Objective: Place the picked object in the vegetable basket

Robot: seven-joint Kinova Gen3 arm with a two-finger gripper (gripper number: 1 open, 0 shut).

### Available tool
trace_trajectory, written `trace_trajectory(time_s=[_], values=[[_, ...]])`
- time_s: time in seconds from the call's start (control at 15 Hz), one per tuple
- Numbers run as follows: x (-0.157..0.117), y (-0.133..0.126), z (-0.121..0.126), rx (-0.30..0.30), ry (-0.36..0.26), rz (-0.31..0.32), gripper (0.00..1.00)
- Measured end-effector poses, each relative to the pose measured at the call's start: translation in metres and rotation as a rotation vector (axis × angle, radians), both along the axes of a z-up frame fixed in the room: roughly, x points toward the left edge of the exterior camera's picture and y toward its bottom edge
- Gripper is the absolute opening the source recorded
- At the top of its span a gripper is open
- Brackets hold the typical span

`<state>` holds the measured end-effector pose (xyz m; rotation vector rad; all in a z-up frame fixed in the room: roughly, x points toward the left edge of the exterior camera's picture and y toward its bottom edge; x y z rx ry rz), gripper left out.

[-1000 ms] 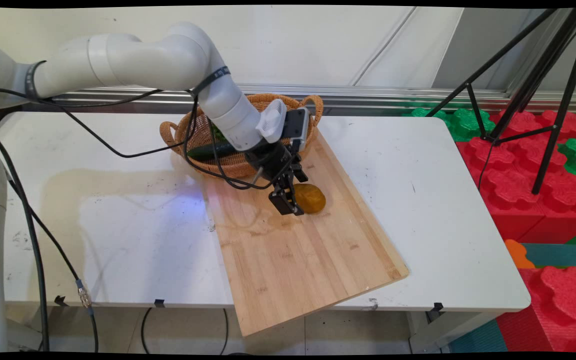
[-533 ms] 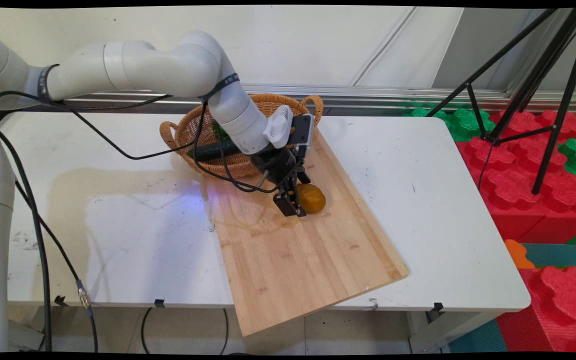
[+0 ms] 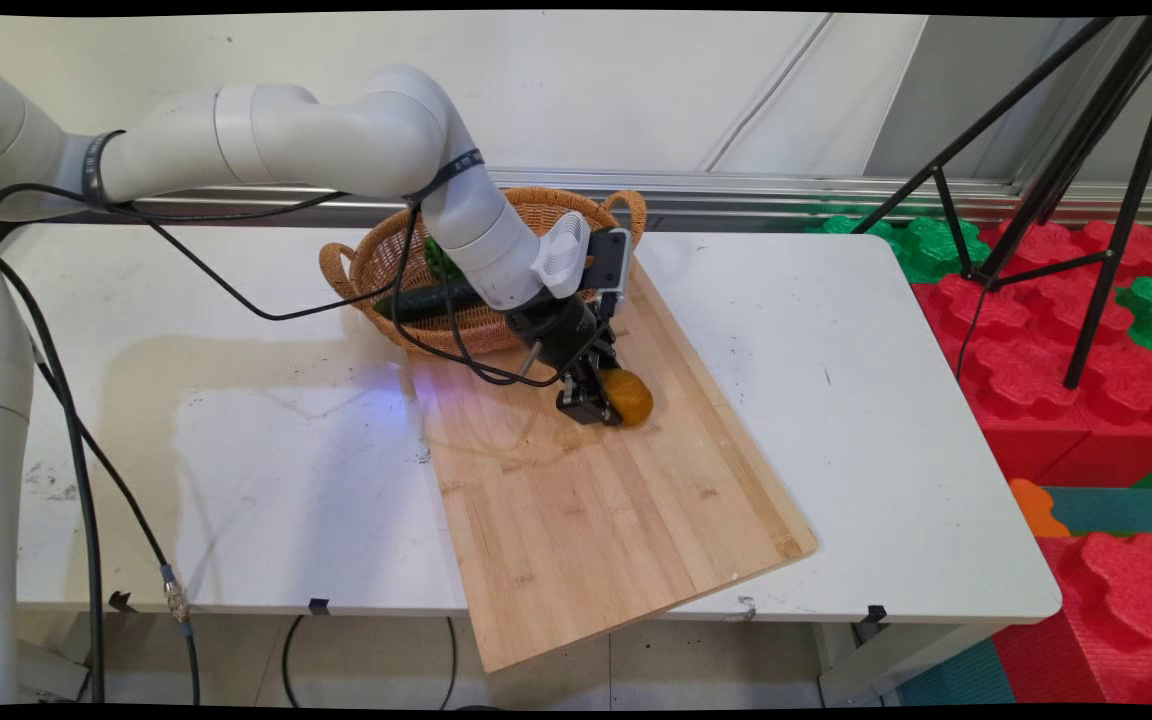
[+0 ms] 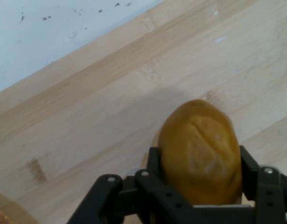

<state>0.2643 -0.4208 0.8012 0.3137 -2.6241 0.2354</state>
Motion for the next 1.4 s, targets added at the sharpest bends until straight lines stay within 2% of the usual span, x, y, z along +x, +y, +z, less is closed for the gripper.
trace_trajectory(time_s=[0.33,0.67,0.93,1.4], values=[[0.005,0.005,0.007,-0.004,0.010,0.014,0.00],[0.015,0.017,0.027,-0.021,0.043,0.035,0.00],[0.027,0.032,0.050,-0.031,0.081,0.057,0.00],[0.059,0.056,0.102,-0.046,0.185,0.126,0.00]])
